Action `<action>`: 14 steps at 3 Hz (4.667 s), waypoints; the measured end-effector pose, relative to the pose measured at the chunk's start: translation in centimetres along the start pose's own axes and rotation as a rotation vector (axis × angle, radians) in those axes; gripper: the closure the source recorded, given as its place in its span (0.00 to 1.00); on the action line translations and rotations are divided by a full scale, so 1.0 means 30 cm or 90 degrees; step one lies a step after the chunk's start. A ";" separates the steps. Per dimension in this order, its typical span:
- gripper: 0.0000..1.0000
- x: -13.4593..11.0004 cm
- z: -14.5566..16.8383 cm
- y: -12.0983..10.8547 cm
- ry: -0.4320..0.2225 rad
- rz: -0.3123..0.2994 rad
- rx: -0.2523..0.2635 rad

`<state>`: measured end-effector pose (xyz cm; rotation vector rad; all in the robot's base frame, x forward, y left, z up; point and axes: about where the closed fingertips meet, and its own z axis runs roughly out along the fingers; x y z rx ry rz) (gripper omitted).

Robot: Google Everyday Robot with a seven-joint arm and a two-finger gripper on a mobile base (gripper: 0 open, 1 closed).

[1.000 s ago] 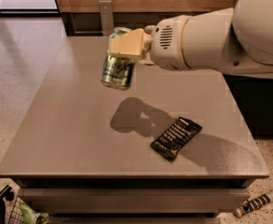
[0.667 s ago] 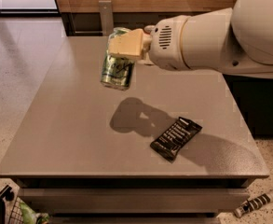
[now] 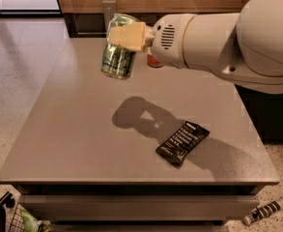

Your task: Place green can upright

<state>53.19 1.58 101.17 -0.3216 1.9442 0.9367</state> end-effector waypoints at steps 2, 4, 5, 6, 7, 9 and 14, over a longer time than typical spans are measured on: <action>1.00 -0.041 0.005 0.005 -0.034 -0.167 -0.032; 1.00 0.078 0.019 -0.014 -0.040 -0.302 -0.075; 1.00 0.179 0.040 -0.026 -0.047 -0.363 -0.099; 1.00 0.269 0.083 -0.041 -0.047 -0.414 -0.128; 1.00 0.349 0.115 -0.060 -0.045 -0.438 -0.147; 1.00 0.464 0.149 -0.078 -0.043 -0.429 -0.165; 0.00 0.466 0.161 -0.043 -0.041 -0.436 -0.174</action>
Offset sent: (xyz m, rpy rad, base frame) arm 0.0102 -0.0086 -0.0006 -0.1998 -0.3845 0.1701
